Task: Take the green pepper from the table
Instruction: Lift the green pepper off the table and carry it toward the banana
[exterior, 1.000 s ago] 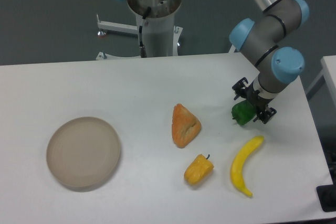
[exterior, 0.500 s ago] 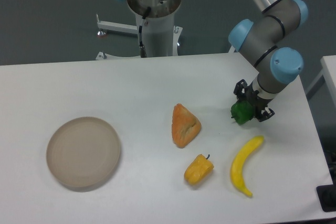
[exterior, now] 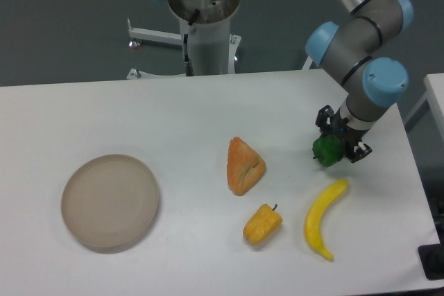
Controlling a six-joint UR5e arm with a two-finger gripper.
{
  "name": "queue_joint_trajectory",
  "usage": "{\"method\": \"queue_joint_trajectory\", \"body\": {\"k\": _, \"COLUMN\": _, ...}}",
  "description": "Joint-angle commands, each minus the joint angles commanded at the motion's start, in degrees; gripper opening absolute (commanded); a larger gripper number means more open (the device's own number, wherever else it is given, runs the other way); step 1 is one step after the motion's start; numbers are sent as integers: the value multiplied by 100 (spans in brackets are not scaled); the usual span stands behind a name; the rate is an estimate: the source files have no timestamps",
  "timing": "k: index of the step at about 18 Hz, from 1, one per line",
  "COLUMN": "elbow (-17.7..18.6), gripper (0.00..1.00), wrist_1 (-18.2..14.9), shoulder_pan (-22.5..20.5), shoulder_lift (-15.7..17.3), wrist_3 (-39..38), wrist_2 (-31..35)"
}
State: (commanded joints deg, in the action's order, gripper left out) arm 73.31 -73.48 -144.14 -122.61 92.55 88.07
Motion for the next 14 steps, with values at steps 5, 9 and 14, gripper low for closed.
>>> {"method": "queue_joint_trajectory", "body": {"k": 5, "elbow": -624, "gripper": 42, "wrist_1": 0, "shoulder_pan": 53, "shoulder_lift": -211, "wrist_3": 0, "wrist_2": -9}}
{"method": "queue_joint_trajectory", "body": {"k": 9, "elbow": -888, "gripper": 42, "wrist_1": 0, "shoulder_pan": 70, "shoulder_lift": -325, "wrist_3": 0, "wrist_2": -9}}
{"method": "queue_joint_trajectory", "body": {"k": 14, "elbow": -906, "gripper": 42, "wrist_1": 9, "shoulder_pan": 79, "shoulder_lift": -334, "wrist_3": -9, "wrist_2": -9}}
